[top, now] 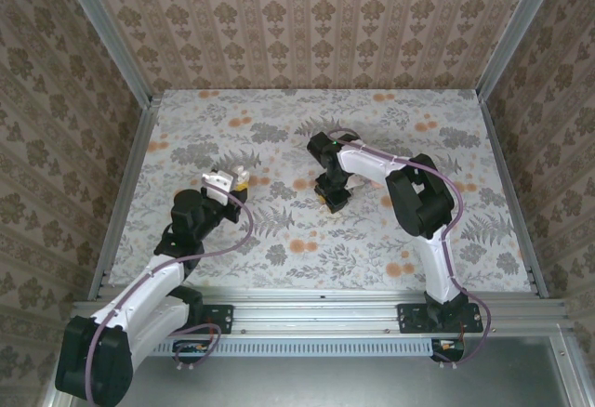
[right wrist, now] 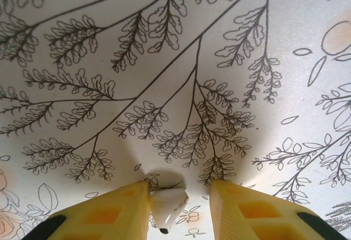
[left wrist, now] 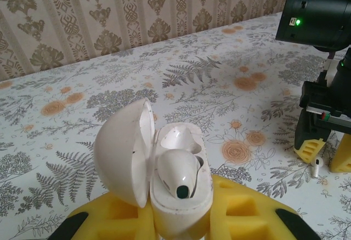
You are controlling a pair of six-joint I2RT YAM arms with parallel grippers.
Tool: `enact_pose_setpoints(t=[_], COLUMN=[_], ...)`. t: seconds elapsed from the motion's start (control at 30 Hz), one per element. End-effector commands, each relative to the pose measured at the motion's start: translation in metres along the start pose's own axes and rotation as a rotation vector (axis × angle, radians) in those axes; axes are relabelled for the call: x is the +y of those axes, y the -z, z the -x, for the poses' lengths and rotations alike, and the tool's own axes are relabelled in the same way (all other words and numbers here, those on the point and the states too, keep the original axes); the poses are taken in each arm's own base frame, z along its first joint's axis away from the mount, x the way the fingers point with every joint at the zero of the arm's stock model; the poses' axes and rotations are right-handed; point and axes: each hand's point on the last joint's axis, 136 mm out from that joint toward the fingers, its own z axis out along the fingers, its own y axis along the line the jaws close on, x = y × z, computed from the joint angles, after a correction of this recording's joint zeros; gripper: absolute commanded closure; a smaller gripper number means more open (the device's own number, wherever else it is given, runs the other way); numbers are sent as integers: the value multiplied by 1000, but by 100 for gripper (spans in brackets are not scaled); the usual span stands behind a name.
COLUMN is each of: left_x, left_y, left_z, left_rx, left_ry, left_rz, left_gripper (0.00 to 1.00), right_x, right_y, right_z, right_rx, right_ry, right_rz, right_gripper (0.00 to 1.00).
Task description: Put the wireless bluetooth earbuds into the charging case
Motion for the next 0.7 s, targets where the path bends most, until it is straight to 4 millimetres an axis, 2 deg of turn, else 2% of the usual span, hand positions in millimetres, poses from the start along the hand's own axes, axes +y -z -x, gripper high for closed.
enact_pose_setpoints(t=[0.0, 0.23, 0.67], left_x=[2, 4, 2], left_y=[-1, -1, -3], left_z=[17, 19, 15], left_rx=[-44, -46, -34], left_ry=[13, 18, 23], left_rz=[-7, -3, -20], left_gripper=[95, 95, 95], right_x=[0, 2, 14], right_y=[-14, -18, 2], right_z=[0, 1, 0], right_rx=[19, 25, 6], right_ry=[-9, -6, 22], right_rz=[-5, 10, 99], right_gripper=[67, 73, 74])
